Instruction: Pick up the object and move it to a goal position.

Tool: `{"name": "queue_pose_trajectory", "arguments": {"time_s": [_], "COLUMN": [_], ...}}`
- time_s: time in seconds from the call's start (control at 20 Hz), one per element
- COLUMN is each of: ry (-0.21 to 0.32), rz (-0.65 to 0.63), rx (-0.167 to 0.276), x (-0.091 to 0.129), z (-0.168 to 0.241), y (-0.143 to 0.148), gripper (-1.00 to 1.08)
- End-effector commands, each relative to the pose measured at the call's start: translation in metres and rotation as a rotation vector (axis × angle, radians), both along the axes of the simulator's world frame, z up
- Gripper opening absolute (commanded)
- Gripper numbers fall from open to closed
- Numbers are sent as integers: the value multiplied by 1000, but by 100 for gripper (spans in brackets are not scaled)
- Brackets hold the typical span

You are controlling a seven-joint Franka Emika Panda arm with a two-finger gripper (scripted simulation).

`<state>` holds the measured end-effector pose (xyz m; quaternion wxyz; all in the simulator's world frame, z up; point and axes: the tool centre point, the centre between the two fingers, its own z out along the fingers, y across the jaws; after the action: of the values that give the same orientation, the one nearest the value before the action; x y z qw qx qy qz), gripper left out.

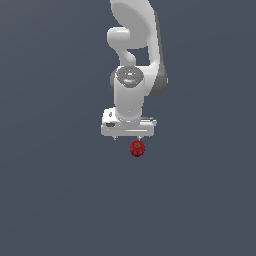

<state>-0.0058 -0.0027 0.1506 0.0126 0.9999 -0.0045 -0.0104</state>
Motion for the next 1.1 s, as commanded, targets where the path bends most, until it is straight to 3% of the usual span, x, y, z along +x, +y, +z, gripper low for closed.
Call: {"name": "queue_pose_trajectory", "arguments": {"time_s": [0.0,0.4,1.05], "ry": [-3,-4,-16], "rz": [-5,35,247], "rx": [-6,-1,25], "x": [1,0,-11], "z": [0,-8,-51], "y": [-5,4,46], "gripper": [100,100,100]}}
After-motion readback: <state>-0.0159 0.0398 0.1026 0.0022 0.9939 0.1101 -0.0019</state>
